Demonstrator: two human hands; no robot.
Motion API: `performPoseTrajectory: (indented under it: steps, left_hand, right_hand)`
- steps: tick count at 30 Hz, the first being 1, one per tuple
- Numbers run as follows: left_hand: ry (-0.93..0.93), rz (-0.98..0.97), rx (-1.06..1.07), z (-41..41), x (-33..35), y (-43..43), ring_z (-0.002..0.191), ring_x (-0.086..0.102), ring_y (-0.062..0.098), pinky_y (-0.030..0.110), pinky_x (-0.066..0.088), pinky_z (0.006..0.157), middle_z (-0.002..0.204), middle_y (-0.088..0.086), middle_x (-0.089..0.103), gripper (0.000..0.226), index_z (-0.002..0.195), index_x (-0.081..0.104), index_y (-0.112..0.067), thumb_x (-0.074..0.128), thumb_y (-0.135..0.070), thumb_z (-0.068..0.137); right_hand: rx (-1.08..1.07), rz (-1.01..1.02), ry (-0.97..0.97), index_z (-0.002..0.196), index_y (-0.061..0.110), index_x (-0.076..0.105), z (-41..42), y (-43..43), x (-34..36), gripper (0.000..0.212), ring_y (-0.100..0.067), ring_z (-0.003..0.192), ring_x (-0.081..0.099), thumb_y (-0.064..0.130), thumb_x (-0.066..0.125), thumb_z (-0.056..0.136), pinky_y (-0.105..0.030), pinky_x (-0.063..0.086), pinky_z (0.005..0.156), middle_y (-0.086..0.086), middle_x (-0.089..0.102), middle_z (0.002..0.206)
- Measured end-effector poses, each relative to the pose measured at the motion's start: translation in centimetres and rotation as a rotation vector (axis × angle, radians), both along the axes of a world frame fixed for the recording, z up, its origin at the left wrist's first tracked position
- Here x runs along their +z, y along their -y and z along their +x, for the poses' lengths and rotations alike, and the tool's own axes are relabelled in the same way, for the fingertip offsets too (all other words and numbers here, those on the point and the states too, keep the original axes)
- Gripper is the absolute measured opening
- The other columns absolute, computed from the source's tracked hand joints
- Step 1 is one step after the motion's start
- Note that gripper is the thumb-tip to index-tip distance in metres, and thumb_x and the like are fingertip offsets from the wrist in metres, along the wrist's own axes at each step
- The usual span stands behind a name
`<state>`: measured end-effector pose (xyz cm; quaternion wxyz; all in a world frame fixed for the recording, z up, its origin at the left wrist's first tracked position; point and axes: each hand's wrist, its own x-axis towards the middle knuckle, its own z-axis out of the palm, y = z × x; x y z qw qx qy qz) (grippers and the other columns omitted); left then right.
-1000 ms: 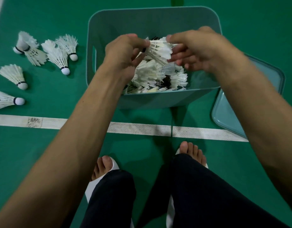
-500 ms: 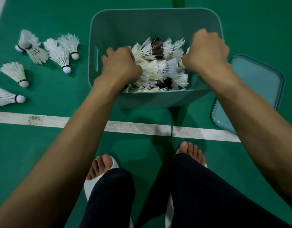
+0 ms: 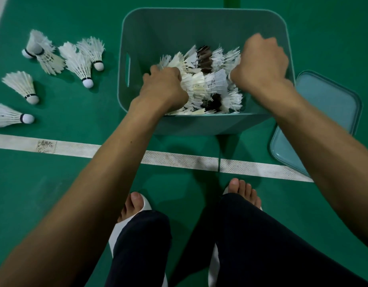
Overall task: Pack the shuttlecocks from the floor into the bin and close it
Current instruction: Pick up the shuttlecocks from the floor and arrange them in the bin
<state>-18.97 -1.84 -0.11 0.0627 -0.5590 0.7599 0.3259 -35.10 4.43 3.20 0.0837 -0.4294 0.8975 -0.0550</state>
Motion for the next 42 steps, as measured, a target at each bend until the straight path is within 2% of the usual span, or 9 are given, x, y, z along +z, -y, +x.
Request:
performPoseTrajectory:
  steps: [4, 12, 15, 18, 24, 28, 33, 38, 42]
  left_hand:
    - [0.004, -0.006, -0.009, 0.2, -0.1, -0.1, 0.14, 0.033, 0.041, 0.049, 0.033, 0.115, 0.153, 0.017, 0.032, 0.051, 0.137, 0.056, -0.024, 0.054, -0.006, 0.089]
    - [0.012, -0.031, -0.03, 0.2, -0.4, 0.1, 0.139, 0.032, 0.039, 0.049, 0.034, 0.112, 0.15, 0.015, 0.035, 0.053, 0.138, 0.054, -0.023, 0.052, -0.005, 0.089]
    - [0.0, -0.055, -0.036, 0.0, -0.6, 0.3, 0.138, 0.034, 0.039, 0.048, 0.035, 0.112, 0.148, 0.014, 0.038, 0.052, 0.137, 0.056, -0.023, 0.054, -0.006, 0.088]
    - [0.01, -0.073, -0.066, -0.1, -0.8, 0.7, 0.137, 0.035, 0.039, 0.049, 0.035, 0.112, 0.148, 0.015, 0.039, 0.052, 0.138, 0.056, -0.024, 0.054, -0.007, 0.088]
    - [0.002, -0.108, -0.108, 0.3, -1.6, 1.3, 0.134, 0.041, 0.038, 0.049, 0.039, 0.109, 0.144, 0.015, 0.045, 0.053, 0.137, 0.058, -0.027, 0.06, -0.01, 0.087]
    - [-0.023, -0.12, -0.12, 0.5, -1.8, 1.8, 0.132, 0.044, 0.036, 0.049, 0.042, 0.11, 0.142, 0.014, 0.046, 0.051, 0.134, 0.061, -0.029, 0.062, -0.013, 0.085]
    - [-0.062, -0.146, -0.152, 1.1, -1.0, 2.1, 0.131, 0.046, 0.036, 0.048, 0.042, 0.109, 0.141, 0.015, 0.048, 0.048, 0.131, 0.063, -0.031, 0.064, -0.015, 0.086]
    - [-0.202, -0.294, -0.193, 2.8, 2.0, 1.1, 0.119, 0.052, 0.033, 0.045, 0.046, 0.099, 0.126, 0.012, 0.053, 0.042, 0.127, 0.065, -0.031, 0.067, -0.021, 0.086]
    - [-0.314, -0.467, -0.137, 5.4, 4.3, 0.9, 0.111, 0.055, 0.028, 0.041, 0.048, 0.093, 0.112, 0.005, 0.053, 0.034, 0.117, 0.068, -0.026, 0.065, -0.024, 0.084]
  right_hand:
    - [-0.17, -0.017, 0.339, 0.07, 0.018, 0.039, -1.2, 0.5, -1.6, 0.023, -0.019, 0.06, 0.045, 0.007, 0.054, 0.085, -0.034, 0.041, 0.065, 0.001, 0.046, 0.071]
    - [-0.385, 0.024, 0.762, 0.109, 0.006, 0.051, -2.3, 1.1, -2.6, 0.011, -0.015, 0.051, 0.038, 0.004, 0.053, 0.098, -0.021, 0.043, 0.042, -0.004, 0.042, 0.071]
    - [-0.357, 0.115, 0.741, 0.094, 0.007, 0.049, -1.7, 1.9, -2.8, 0.011, -0.011, 0.035, 0.041, 0.0, 0.045, 0.102, -0.025, 0.048, 0.043, -0.003, 0.041, 0.066]
    - [-0.352, 0.128, 0.744, 0.11, 0.004, 0.049, -1.5, 2.3, -2.9, 0.01, -0.01, 0.026, 0.046, -0.001, 0.045, 0.102, -0.023, 0.05, 0.038, -0.005, 0.048, 0.068]
    - [-0.127, 0.12, 0.271, 0.077, 0.012, 0.049, -1.6, 1.9, -3.3, 0.021, -0.024, 0.068, 0.055, 0.012, 0.061, 0.094, -0.036, 0.047, 0.071, -0.003, 0.052, 0.077]
    - [-0.116, 0.068, 0.183, 0.092, 0.011, 0.051, -2.1, 1.5, -2.2, 0.024, -0.03, 0.087, 0.051, 0.028, 0.068, 0.095, -0.035, 0.042, 0.077, -0.002, 0.047, 0.077]
    - [-0.087, -0.052, 0.062, 0.111, 0.01, 0.058, -2.0, 0.9, -0.4, 0.051, -0.039, 0.114, 0.06, 0.058, 0.05, 0.098, -0.045, 0.047, 0.092, -0.016, 0.063, 0.12]
    - [0.069, -0.286, 0.168, 0.062, 0.013, 0.052, 1.6, 1.5, 1.7, 0.051, -0.021, 0.051, 0.048, 0.052, 0.053, 0.096, -0.034, 0.047, 0.067, -0.001, 0.048, 0.055]
    - [0.244, -0.346, 0.227, 0.065, 0.008, 0.066, 7.0, 2.5, 3.4, 0.043, -0.022, 0.06, 0.057, 0.042, 0.059, 0.092, -0.038, 0.055, 0.066, -0.004, 0.062, 0.059]
